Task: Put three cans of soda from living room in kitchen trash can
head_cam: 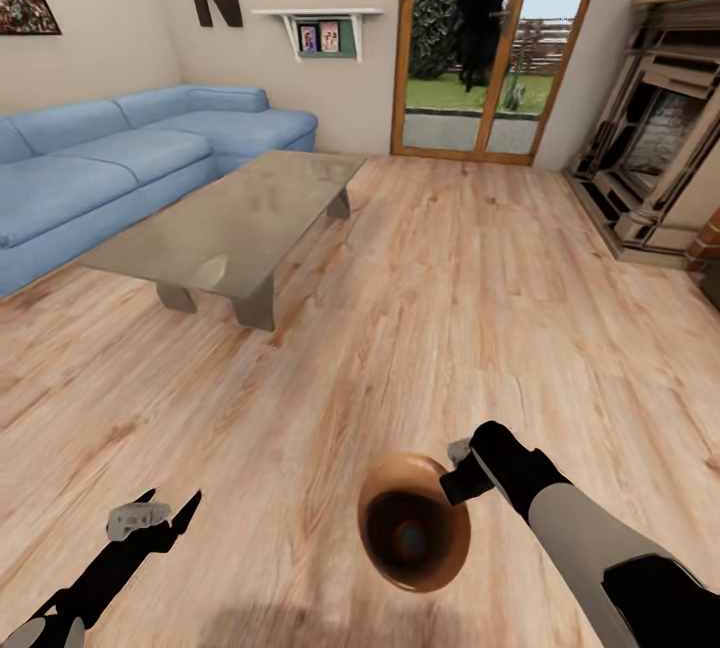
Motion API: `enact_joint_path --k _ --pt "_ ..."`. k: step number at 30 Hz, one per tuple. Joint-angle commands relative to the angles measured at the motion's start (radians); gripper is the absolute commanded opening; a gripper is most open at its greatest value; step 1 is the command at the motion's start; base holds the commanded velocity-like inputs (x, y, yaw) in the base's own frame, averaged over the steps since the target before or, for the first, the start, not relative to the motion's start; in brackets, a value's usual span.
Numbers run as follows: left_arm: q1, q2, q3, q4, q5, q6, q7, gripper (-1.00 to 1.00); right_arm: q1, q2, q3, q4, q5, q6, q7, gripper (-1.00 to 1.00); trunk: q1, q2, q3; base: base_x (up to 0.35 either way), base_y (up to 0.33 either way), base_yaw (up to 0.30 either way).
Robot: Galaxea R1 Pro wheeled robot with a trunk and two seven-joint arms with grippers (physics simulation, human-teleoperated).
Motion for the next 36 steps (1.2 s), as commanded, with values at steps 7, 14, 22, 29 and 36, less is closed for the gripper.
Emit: enact_joint_path --k 7,14,22,29,36 --pt "0.000 0.000 0.000 0.000 0.000 0.000 0.000 1.00 0.000 0.004 -0.002 0.000 -0.029 0.006 0.006 -1.00 0.000 0.000 0.000 0.000 0.318 0.254" --pt "0.000 0.000 0.000 0.001 0.000 0.000 -0.001 1.00 0.001 0.006 -0.002 0.000 -0.029 0.006 0.006 -1.00 0.000 0.000 0.000 0.000 0.318 0.254" --pt "0.000 0.000 0.000 0.002 0.000 -0.002 -0.002 1.00 0.002 0.012 -0.002 0.000 -0.029 0.006 0.006 -1.00 0.000 0.000 0.000 0.066 0.318 0.254" --pt "0.000 0.000 0.000 0.002 0.000 -0.002 -0.002 1.00 0.006 0.016 -0.002 0.000 -0.027 0.005 0.006 -1.00 0.000 0.000 0.000 0.136 0.316 0.254" --pt "0.000 0.000 0.000 0.002 0.000 0.000 -0.002 1.00 0.006 0.017 0.004 0.000 -0.028 0.006 0.006 -1.00 0.000 0.000 0.000 0.228 0.257 0.254"
